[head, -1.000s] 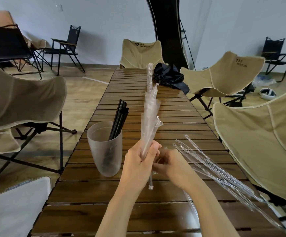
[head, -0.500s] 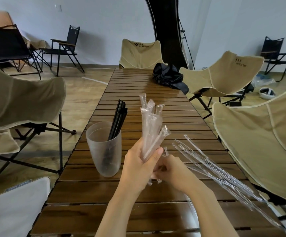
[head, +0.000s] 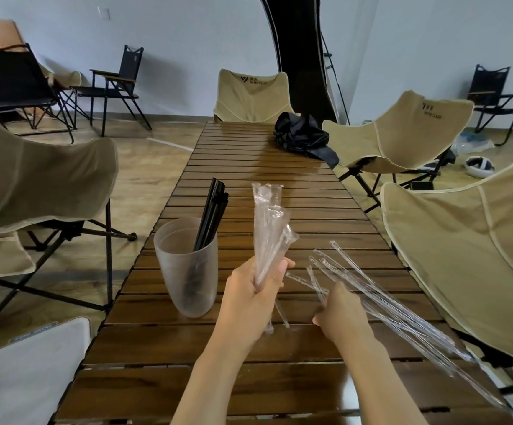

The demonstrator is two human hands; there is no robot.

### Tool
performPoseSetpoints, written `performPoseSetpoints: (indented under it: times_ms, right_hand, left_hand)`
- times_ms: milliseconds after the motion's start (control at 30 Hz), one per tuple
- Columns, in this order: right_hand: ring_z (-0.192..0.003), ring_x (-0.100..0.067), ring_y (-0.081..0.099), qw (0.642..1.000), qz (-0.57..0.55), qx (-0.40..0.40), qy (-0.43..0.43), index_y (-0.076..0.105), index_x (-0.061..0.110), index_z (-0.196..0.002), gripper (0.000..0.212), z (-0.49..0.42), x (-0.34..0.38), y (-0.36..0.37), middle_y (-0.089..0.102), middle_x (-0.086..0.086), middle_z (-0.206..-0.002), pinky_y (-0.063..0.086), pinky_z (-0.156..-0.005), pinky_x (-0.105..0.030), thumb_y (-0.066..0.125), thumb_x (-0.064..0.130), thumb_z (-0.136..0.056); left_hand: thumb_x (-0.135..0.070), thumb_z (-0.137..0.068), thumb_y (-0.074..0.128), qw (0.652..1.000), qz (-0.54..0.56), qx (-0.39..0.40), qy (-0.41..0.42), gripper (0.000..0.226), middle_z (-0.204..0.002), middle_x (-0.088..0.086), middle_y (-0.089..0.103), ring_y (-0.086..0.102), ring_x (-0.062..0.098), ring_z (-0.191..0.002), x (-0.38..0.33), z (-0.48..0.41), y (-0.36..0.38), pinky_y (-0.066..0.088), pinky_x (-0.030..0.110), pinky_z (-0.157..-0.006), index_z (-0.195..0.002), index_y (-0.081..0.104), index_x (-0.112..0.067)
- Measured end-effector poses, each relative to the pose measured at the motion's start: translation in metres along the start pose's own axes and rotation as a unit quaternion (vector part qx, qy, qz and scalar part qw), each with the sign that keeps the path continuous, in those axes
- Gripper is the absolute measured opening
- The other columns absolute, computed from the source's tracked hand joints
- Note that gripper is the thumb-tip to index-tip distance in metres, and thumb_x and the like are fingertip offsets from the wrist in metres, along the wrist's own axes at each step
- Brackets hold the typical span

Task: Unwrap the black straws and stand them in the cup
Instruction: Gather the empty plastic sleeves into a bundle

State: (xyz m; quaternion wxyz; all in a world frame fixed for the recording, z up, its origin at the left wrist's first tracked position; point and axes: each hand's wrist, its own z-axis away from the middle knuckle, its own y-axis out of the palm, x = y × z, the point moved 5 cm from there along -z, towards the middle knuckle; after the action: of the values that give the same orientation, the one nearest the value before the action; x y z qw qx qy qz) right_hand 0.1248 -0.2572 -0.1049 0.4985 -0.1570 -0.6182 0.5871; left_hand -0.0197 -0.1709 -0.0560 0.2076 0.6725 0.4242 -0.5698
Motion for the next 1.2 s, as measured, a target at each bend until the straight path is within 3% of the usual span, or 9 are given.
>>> performPoseSetpoints:
  times_ms: [100,267,367,533,733,833,1000,1100,1200]
  right_hand:
    - [-0.088,-0.028,0.058,0.999,-0.004,-0.017,0.031,0.041,0.005,-0.11,0.027,0.0,-0.004,0.001,0.06,-0.015,-0.105,0.045,-0.066,-0.031,0.06,0.007,-0.09]
    - [-0.075,-0.025,0.056,0.999,0.009,0.004,0.037,0.061,0.007,-0.101,0.014,-0.004,-0.006,0.001,0.057,-0.008,-0.085,0.046,-0.063,-0.029,0.062,0.011,-0.087]
    - [-0.065,-0.014,0.055,0.993,-0.118,0.016,-0.001,0.067,0.012,-0.088,0.005,-0.006,0.003,-0.002,0.059,-0.002,-0.074,0.038,-0.053,-0.022,0.067,0.017,-0.087]
    - [-0.06,-0.004,0.054,0.953,-0.275,0.003,-0.127,0.069,0.022,-0.079,0.009,0.003,0.029,-0.026,0.06,0.009,-0.065,0.037,-0.056,-0.016,0.068,0.018,-0.086]
    - [-0.072,0.002,0.062,0.926,-0.315,-0.028,-0.203,0.07,0.033,-0.083,0.014,0.013,0.043,-0.042,0.068,0.015,-0.076,0.044,-0.068,-0.014,0.066,0.021,-0.087]
    - [-0.078,0.0,0.065,0.903,-0.346,-0.021,-0.254,0.071,0.037,-0.081,0.019,0.018,0.051,-0.047,0.071,0.016,-0.08,0.051,-0.072,-0.016,0.067,0.019,-0.086]
    - [-0.081,-0.01,0.07,0.865,-0.398,0.012,-0.306,0.075,0.027,-0.086,0.015,0.024,0.062,-0.051,0.074,0.005,-0.081,0.057,-0.077,-0.025,0.066,0.014,-0.086]
    - [-0.073,-0.012,0.07,0.857,-0.415,0.026,-0.305,0.076,0.027,-0.086,0.016,0.023,0.064,-0.051,0.072,0.004,-0.077,0.058,-0.069,-0.028,0.065,0.015,-0.085]
    - [-0.069,-0.014,0.069,0.852,-0.422,0.046,-0.306,0.076,0.029,-0.086,0.019,0.025,0.066,-0.049,0.071,0.002,-0.079,0.058,-0.059,-0.029,0.064,0.013,-0.086]
  left_hand:
    - [-0.064,-0.072,0.041,1.0,-0.008,0.014,-0.02,0.056,-0.077,0.009,0.064,0.061,0.02,-0.068,0.003,0.001,0.002,0.053,0.024,-0.058,-0.106,0.064,-0.026]
    - [-0.065,-0.074,0.04,0.999,-0.025,0.023,-0.017,0.044,-0.074,0.012,0.063,0.061,0.022,-0.067,0.005,0.001,0.004,0.053,0.027,-0.06,-0.098,0.063,-0.035]
    - [-0.058,-0.08,0.043,0.999,-0.024,0.02,-0.016,0.038,-0.078,-0.005,0.066,0.065,0.012,-0.074,0.008,0.0,0.004,0.056,0.029,-0.067,-0.097,0.065,-0.033]
    - [-0.039,-0.091,0.049,0.999,-0.021,0.007,-0.024,0.022,-0.088,-0.006,0.07,0.068,0.013,-0.082,0.015,-0.003,0.004,0.059,0.033,-0.076,-0.102,0.065,-0.03]
    - [-0.049,-0.086,0.043,0.999,-0.018,-0.022,-0.023,0.039,-0.07,-0.002,0.064,0.06,0.004,-0.057,0.015,-0.001,-0.003,0.045,0.009,-0.05,-0.116,0.061,-0.032]
    - [-0.043,-0.093,0.045,0.999,-0.038,-0.001,-0.02,0.033,-0.082,-0.006,0.065,0.057,-0.014,-0.068,0.016,-0.003,-0.001,0.045,0.003,-0.062,-0.123,0.056,-0.034]
    - [-0.062,-0.08,0.047,0.997,0.026,0.061,-0.032,0.055,-0.1,0.022,0.068,0.066,0.031,-0.087,0.013,0.0,0.008,0.052,0.033,-0.075,-0.115,0.062,-0.023]
    - [-0.067,-0.071,0.049,0.996,0.024,0.08,-0.043,0.067,-0.1,0.016,0.069,0.066,0.03,-0.093,0.011,0.001,0.011,0.055,0.046,-0.083,-0.113,0.062,-0.017]
    - [-0.059,-0.073,0.05,0.997,0.012,0.07,-0.042,0.056,-0.091,0.003,0.07,0.068,0.015,-0.086,0.01,0.001,0.009,0.056,0.044,-0.082,-0.108,0.065,-0.017]
